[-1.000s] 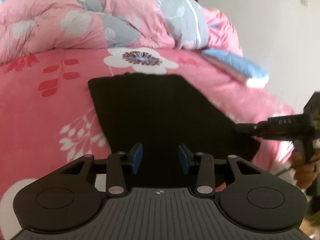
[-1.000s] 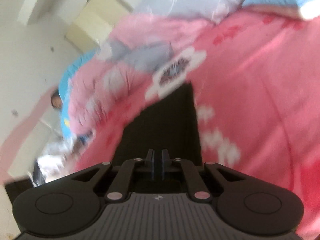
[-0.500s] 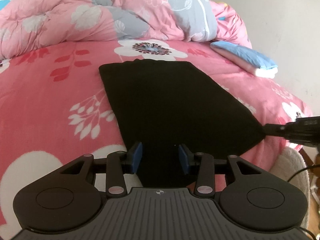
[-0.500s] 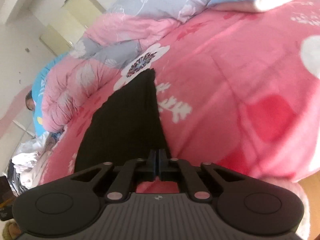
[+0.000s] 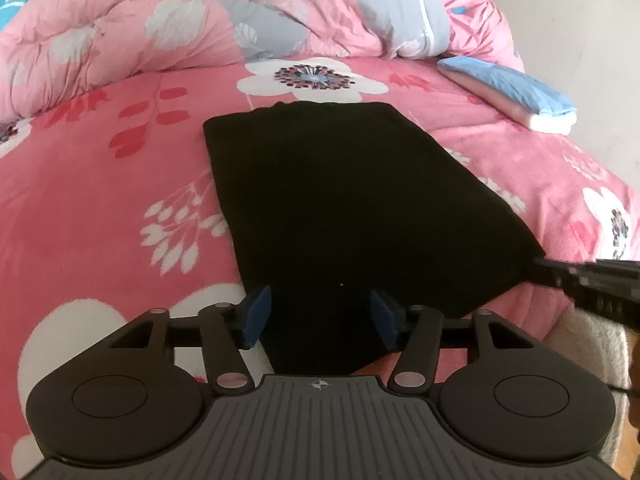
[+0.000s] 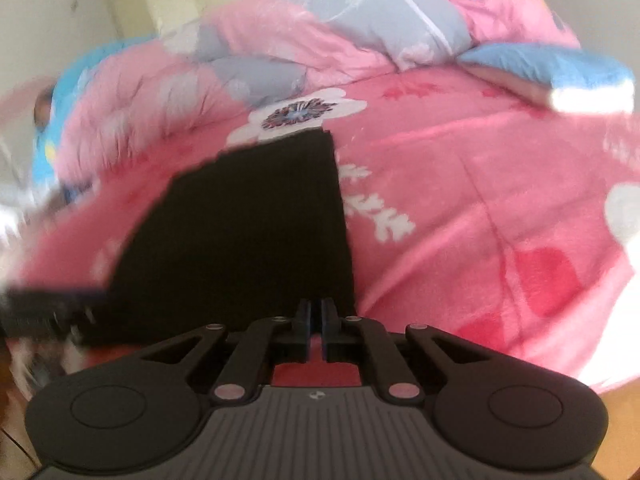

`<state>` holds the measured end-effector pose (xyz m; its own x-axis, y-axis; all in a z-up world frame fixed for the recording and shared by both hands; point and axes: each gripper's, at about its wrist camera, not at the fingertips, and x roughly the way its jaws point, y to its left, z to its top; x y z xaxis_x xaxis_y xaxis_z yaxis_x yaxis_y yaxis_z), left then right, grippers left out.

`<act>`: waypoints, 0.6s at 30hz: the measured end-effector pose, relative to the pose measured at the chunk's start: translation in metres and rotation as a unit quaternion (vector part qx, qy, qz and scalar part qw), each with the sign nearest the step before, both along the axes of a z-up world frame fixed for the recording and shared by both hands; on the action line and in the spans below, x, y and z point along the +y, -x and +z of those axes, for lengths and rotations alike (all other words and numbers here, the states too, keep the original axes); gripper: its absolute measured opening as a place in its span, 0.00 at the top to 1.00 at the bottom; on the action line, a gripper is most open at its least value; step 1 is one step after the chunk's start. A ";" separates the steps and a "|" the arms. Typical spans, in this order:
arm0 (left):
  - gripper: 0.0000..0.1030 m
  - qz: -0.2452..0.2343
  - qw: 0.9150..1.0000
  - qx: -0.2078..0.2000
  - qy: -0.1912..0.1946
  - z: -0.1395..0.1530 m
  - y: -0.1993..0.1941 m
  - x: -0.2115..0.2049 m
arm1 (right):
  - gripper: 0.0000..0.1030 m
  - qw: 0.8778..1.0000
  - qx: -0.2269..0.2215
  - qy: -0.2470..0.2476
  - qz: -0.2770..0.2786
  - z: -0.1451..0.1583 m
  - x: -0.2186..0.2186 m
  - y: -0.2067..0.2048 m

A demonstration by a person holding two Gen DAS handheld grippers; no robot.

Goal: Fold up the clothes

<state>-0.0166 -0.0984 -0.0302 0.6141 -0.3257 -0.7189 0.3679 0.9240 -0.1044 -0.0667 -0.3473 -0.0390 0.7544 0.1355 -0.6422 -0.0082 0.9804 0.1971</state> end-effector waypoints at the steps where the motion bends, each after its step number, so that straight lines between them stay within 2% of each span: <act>1: 0.45 0.000 1.000 0.000 -0.003 0.000 0.001 -0.001 | 0.94 1.000 0.003 0.016 0.006 0.001 0.004 0.003; 5: 0.42 -0.001 1.000 -0.002 -0.018 0.002 0.001 -0.004 | 0.93 0.999 0.010 0.051 0.009 0.013 0.016 0.011; 8: 0.33 0.005 1.000 -0.001 -0.024 0.005 0.001 -0.005 | 0.93 0.998 -0.013 0.051 0.018 0.026 0.024 0.011; 11: 0.32 0.014 1.000 0.004 -0.026 0.005 0.000 -0.003 | 0.84 0.997 -0.033 0.064 0.032 0.031 0.037 0.004; 12: 0.32 0.018 0.999 0.008 -0.026 0.004 -0.001 -0.002 | 0.80 0.996 -0.034 0.072 0.036 0.030 0.041 0.001; 18: 0.30 0.032 0.999 0.018 -0.028 0.004 -0.002 0.003 | 0.79 0.994 -0.019 0.099 0.052 0.012 0.056 -0.012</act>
<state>-0.0146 -0.0957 -0.0258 0.6064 -0.2451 -0.7564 0.3050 0.9502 -0.0635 -0.0548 -0.2908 -0.0271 0.7676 0.0879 -0.6349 -0.1150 0.9934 -0.0015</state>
